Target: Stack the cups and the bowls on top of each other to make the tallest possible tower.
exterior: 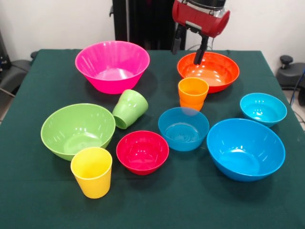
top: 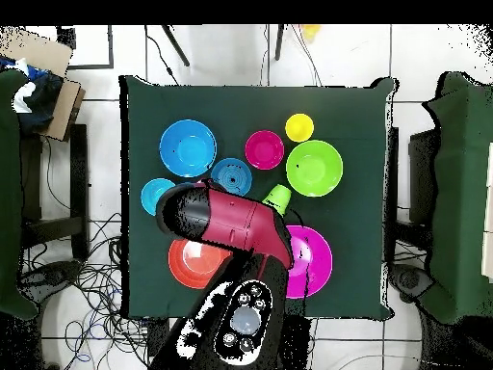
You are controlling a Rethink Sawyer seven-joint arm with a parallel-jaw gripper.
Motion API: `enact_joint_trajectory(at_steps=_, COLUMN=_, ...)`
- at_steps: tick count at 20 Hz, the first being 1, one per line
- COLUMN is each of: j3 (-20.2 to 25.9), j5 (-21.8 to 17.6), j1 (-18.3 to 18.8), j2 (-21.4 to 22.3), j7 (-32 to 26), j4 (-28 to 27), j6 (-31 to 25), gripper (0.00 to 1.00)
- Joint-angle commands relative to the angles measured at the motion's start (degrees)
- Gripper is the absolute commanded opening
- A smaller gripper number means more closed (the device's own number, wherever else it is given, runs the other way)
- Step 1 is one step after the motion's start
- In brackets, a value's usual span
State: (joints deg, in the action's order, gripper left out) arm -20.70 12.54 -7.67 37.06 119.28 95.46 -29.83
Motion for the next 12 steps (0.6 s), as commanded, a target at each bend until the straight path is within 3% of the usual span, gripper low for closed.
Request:
enact_joint_trajectory(at_steps=1, j3=3.8, j5=-0.3, j1=0.1, j2=-4.0, j7=9.5, j4=2.2, j6=4.5, gripper=1.00)
enact_joint_trajectory(at_steps=12, j3=3.9, j5=-0.3, j1=0.6, j2=-5.4, j7=8.7, j4=1.5, j6=5.6, gripper=1.00)
